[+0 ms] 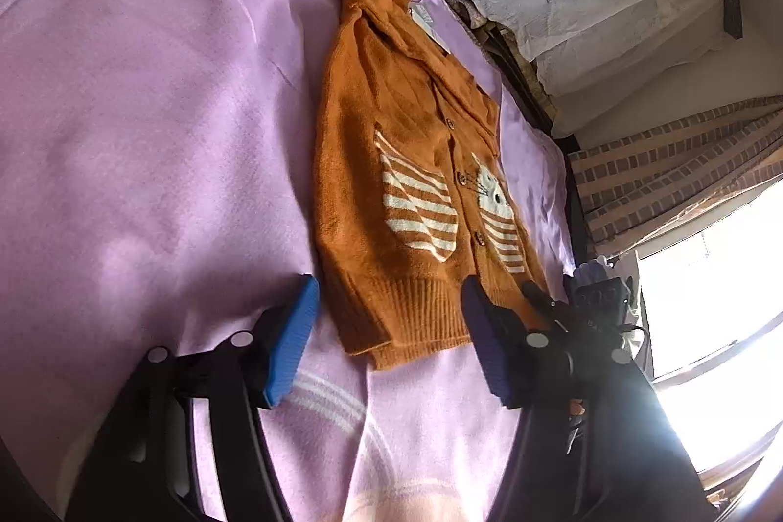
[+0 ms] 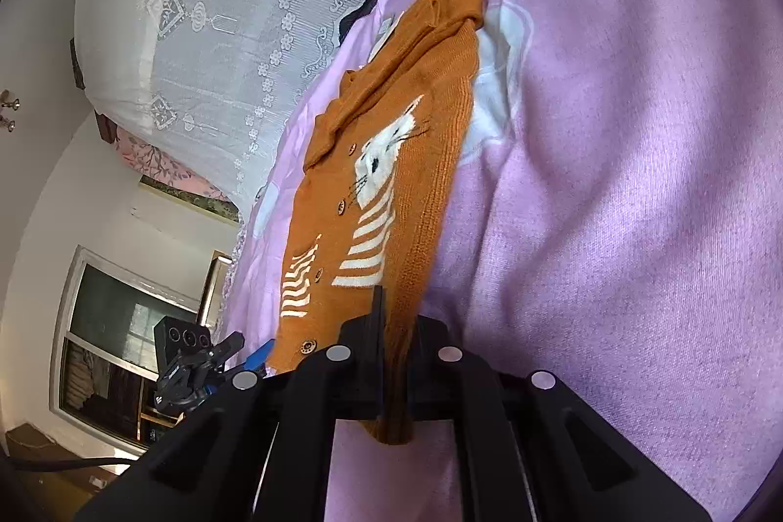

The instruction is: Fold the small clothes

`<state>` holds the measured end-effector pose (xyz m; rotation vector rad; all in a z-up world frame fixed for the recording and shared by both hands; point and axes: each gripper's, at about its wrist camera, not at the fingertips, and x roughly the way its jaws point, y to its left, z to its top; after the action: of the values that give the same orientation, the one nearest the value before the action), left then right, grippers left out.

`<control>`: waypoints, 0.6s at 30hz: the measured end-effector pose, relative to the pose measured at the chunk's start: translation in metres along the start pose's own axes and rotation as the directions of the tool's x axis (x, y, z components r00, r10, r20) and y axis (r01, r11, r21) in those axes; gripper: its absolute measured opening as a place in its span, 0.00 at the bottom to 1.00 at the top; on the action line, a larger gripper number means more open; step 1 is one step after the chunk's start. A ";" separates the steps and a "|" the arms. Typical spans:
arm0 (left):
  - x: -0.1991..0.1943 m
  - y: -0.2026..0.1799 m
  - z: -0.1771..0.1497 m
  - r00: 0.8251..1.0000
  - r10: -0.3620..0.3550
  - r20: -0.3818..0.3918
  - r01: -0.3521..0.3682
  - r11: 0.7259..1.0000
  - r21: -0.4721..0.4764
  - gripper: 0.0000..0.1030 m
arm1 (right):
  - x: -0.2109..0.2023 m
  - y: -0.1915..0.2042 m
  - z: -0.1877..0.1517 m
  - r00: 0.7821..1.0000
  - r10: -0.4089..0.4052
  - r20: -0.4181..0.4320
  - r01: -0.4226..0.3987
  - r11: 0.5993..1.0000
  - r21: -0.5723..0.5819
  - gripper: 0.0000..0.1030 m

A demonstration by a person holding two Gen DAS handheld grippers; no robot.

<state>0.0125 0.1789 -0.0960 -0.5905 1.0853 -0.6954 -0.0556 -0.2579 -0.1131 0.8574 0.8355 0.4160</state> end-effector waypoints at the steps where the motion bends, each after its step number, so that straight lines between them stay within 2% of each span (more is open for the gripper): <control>1: -0.001 0.000 -0.002 1.000 0.003 -0.010 -0.003 1.000 0.010 0.57 | 0.000 -0.001 0.000 1.000 -0.003 -0.002 0.003 1.000 0.002 0.06; 5: 0.012 -0.002 -0.003 0.998 -0.004 -0.055 0.006 0.999 0.032 0.61 | 0.003 -0.004 -0.001 1.000 -0.003 -0.015 0.003 1.000 0.018 0.06; 7: 0.030 -0.005 0.002 0.994 -0.060 -0.089 0.062 0.998 0.021 0.61 | 0.004 -0.006 -0.001 1.000 -0.005 -0.022 0.006 1.000 0.026 0.06; 9: 0.044 -0.011 0.007 0.994 -0.062 -0.087 0.065 0.997 0.030 0.58 | 0.004 -0.007 -0.002 1.000 -0.002 -0.023 0.003 0.999 0.032 0.06; 10: 0.048 -0.014 0.011 0.995 -0.051 -0.081 0.055 0.998 0.042 0.54 | 0.005 -0.008 -0.002 1.000 -0.002 -0.022 0.003 0.999 0.032 0.06; 11: 0.051 -0.016 0.012 0.996 -0.046 -0.074 0.049 0.998 0.048 0.41 | 0.005 -0.008 -0.003 1.000 -0.005 -0.022 0.006 1.000 0.030 0.06; 12: 0.052 -0.015 0.013 0.997 -0.043 -0.068 0.047 0.998 0.047 0.33 | 0.005 -0.008 -0.003 1.000 -0.009 -0.022 0.009 1.000 0.026 0.06; 13: 0.053 -0.010 0.012 0.996 -0.063 -0.069 0.065 0.997 0.028 0.20 | 0.005 -0.008 -0.003 1.000 -0.014 -0.019 0.014 1.000 0.018 0.06; 14: 0.053 -0.004 0.010 0.994 -0.085 -0.067 0.085 0.996 0.003 0.12 | 0.005 -0.006 -0.004 1.000 -0.020 -0.014 0.020 1.000 0.007 0.06; 16: 0.047 0.000 0.007 0.993 -0.105 -0.044 0.105 0.994 -0.017 0.10 | 0.003 0.001 -0.005 0.999 -0.032 0.009 0.032 0.999 -0.035 0.06; 18: 0.038 -0.011 0.005 0.996 -0.091 -0.007 0.091 0.995 0.030 0.09 | -0.003 0.012 -0.007 0.998 -0.035 0.045 0.039 0.995 -0.087 0.06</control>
<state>0.0266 0.1434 -0.1087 -0.6153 1.0562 -0.7919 -0.0627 -0.2493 -0.1052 0.7663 0.7861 0.3972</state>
